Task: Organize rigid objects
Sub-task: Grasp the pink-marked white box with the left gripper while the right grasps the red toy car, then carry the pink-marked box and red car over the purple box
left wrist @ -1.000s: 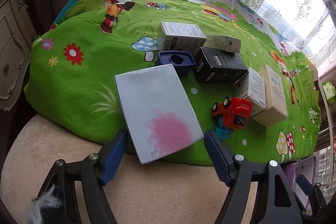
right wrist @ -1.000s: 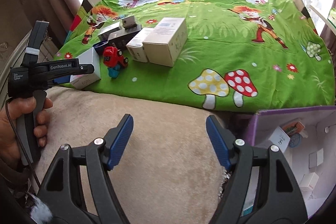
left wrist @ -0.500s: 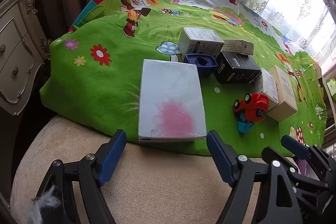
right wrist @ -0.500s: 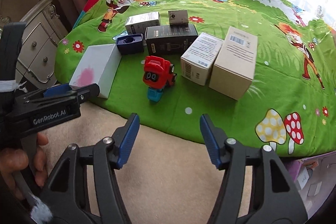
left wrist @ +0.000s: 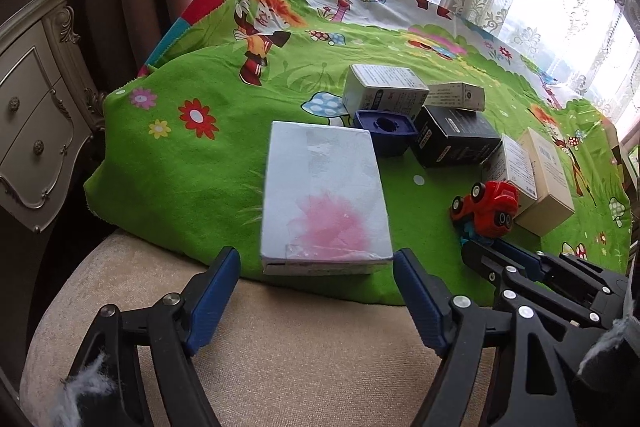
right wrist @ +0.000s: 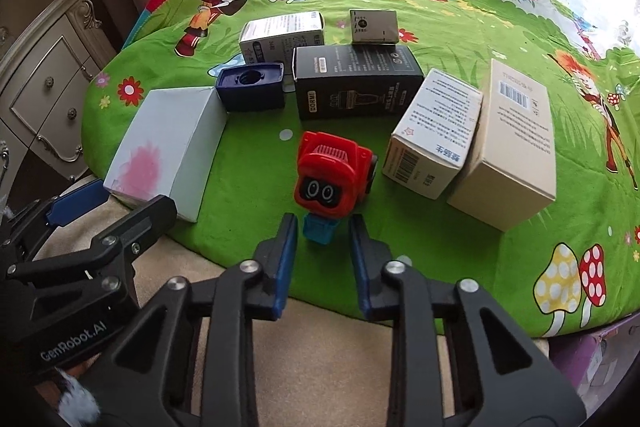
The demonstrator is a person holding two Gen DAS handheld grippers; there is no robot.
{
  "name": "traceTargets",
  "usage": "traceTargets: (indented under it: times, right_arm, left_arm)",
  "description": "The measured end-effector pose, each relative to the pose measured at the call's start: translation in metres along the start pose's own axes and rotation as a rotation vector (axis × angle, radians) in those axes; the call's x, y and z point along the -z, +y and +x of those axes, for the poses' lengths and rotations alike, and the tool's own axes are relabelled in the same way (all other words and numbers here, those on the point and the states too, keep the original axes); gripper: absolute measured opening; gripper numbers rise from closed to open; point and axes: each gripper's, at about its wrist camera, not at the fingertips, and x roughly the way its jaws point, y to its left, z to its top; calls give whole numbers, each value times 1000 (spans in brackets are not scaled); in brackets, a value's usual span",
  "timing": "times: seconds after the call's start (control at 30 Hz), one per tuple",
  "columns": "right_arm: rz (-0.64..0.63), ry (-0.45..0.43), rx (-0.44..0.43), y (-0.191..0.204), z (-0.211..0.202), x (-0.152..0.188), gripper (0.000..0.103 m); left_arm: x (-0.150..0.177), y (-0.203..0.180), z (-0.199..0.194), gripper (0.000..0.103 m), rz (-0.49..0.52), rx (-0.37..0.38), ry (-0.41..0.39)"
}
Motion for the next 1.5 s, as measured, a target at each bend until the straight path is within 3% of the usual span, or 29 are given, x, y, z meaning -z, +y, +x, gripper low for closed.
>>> traceTargets:
  times: [0.03,0.33,0.67,1.0,1.17,1.37,1.5]
  right_arm:
    - [7,-3,-8,-1,0,1,21]
    - [16,-113,-32,-5,-31,5,20]
    - [45,-141,-46,-16,-46,12,19]
    - [13,-134,-41,-18,-65,28,19]
    - [-33,-35,-52,-11,-46,31,19]
    - [-42,-8,-49,-10,-41,31,19]
    - [-57,-9,-48,-6,-39,27,29]
  left_arm:
    - [1,1,2,67,-4,9,6]
    - [4,1,-9,66,-11,52,-43]
    - [7,-3,-24,66,6,96,-97]
    - [12,-5,-29,66,17,129,-98]
    - [13,-4,-26,66,10,133,-86]
    - [14,-4,-22,66,11,137,-71]
    - [14,-4,-22,66,11,135,-68]
